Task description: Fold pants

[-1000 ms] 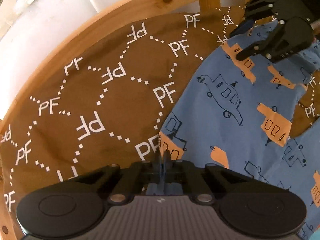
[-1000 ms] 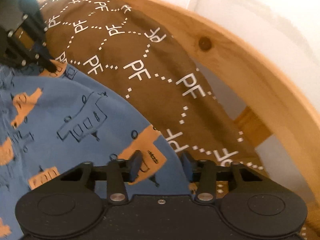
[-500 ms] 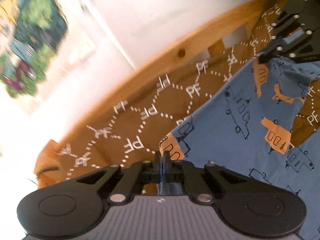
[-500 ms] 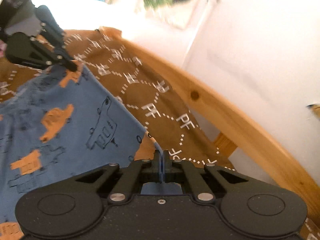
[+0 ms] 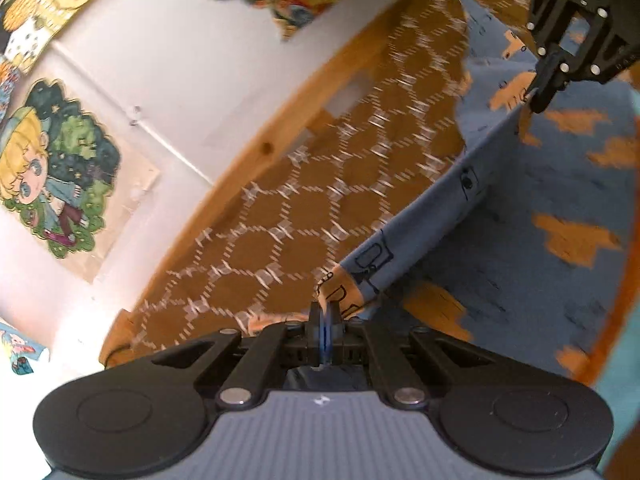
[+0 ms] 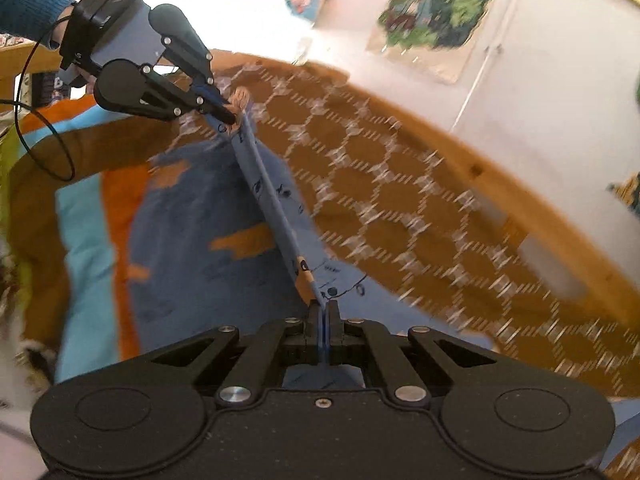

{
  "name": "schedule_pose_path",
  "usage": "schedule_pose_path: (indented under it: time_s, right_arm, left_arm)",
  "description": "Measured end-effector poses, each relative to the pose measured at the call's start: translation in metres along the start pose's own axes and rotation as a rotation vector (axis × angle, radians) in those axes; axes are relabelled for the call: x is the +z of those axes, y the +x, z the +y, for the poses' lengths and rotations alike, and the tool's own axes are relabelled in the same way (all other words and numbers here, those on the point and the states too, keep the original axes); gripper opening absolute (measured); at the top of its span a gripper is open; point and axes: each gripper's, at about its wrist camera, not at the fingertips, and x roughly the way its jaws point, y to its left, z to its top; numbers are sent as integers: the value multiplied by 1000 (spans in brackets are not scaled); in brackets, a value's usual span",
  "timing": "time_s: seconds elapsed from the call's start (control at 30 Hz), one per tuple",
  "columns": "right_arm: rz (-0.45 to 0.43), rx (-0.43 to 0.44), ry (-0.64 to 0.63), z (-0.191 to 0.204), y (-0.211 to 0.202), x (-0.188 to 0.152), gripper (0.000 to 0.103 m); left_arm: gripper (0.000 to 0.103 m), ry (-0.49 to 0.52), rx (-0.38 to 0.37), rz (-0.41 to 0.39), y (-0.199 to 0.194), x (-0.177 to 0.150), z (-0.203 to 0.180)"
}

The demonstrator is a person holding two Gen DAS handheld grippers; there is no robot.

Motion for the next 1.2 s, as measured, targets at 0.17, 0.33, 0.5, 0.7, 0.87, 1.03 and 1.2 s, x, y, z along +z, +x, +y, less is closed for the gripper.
schedule_pose_path:
  time_s: [0.17,0.33,0.5,0.7,0.87,1.03,1.2]
  right_arm:
    - [56,47,50,36,5,-33,0]
    - [80,55,55,56,15,-51,0]
    - [91,47,96,61,24,-60,0]
    - [79,12,2,75,21,-62,0]
    - [74,19,-128,91,11,-57,0]
    - [95,47,-174,100,14,-60,0]
    - [101,47,-161,99,16,-61,0]
  left_arm:
    - [1,45,-48,50,-5,-27,-42]
    - [1,104,-20,71,-3,-49,-79]
    - [2,68,64,49,6,-51,-90]
    - [1,219,166,1,-2,-55,-104]
    - [1,403,249,-31,-8,-61,-118]
    - [1,350,177,23,0,-68,-112]
    - [1,362,156,42,2,-68,-113]
